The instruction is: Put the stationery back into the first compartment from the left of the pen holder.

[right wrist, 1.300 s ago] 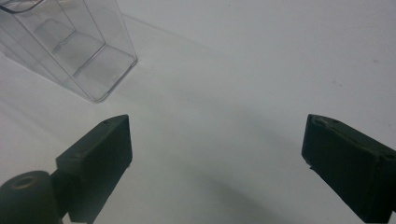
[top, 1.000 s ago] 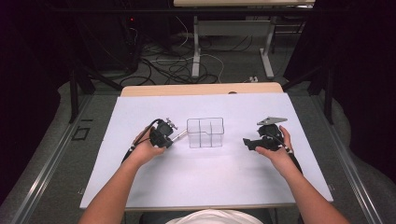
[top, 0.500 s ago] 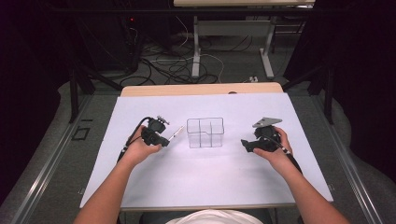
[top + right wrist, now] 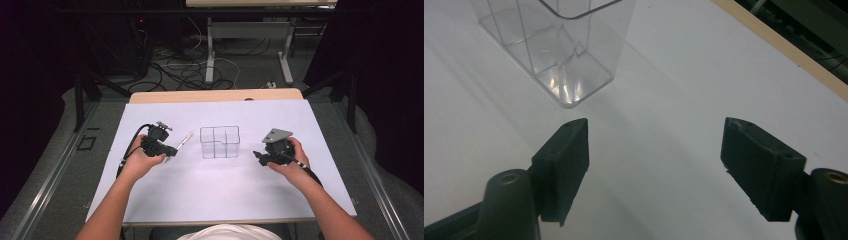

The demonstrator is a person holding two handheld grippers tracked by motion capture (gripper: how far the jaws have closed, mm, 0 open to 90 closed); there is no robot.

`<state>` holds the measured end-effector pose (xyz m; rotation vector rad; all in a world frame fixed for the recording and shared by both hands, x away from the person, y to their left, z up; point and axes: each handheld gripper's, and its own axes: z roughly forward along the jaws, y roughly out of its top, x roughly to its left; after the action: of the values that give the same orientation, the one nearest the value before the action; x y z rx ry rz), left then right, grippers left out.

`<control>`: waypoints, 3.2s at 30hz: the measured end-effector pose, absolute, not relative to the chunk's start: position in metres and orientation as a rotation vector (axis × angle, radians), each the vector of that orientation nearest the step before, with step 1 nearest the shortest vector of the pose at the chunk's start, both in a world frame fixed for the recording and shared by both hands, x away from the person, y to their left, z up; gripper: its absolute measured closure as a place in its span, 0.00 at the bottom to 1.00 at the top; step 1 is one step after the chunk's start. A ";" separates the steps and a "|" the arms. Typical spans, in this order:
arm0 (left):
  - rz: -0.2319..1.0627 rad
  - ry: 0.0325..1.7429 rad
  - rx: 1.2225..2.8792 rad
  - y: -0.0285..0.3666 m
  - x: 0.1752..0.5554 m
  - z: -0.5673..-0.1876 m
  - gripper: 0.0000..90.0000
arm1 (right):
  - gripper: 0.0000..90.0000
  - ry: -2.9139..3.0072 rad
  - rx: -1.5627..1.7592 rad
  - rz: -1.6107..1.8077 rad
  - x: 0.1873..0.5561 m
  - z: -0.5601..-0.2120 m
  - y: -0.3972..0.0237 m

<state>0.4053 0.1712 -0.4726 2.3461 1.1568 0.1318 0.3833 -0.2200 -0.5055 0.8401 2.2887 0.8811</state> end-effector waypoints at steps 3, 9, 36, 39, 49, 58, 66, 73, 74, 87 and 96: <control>0.126 1.142 2.341 0.172 0.398 -0.467 0.89 | 0.35 2.298 0.816 0.872 0.381 -0.504 -0.217; 0.101 1.089 2.308 0.175 0.381 -0.458 0.88 | 0.35 2.303 0.719 0.857 0.376 -0.501 -0.211; -0.027 0.910 2.348 0.145 0.350 -0.455 0.89 | 0.42 2.274 -0.034 0.728 0.335 -0.494 -0.161; -0.049 0.908 2.360 0.140 0.350 -0.460 0.88 | 0.42 2.276 -0.074 0.735 0.331 -0.494 -0.156; -0.117 0.927 2.393 0.121 0.348 -0.473 0.88 | 0.50 2.232 -0.228 0.688 0.312 -0.497 -0.134; -0.163 0.937 2.408 0.110 0.348 -0.482 0.88 | 0.60 2.142 -0.449 0.635 0.297 -0.508 -0.117; -0.204 0.922 2.440 0.097 0.349 -0.491 0.88 | 0.65 2.148 -0.594 0.533 0.295 -0.520 -0.105; -0.240 0.903 2.457 0.085 0.347 -0.494 0.88 | 0.71 2.142 -0.635 0.513 0.294 -0.527 -0.099; -0.239 0.898 2.461 0.083 0.347 -0.494 0.88 | 0.72 2.155 -0.646 0.485 0.294 -0.526 -0.099; -0.265 0.888 2.463 0.074 0.344 -0.494 0.88 | 0.84 2.134 -0.729 0.376 0.290 -0.535 -0.090; -0.268 0.892 2.450 0.076 0.346 -0.495 0.88 | 0.88 2.116 -0.729 0.363 0.291 -0.538 -0.089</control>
<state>0.3462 0.0755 -0.4952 2.4502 0.8916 -0.2680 0.2905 -0.0890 -0.5381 -0.7285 2.1162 0.3631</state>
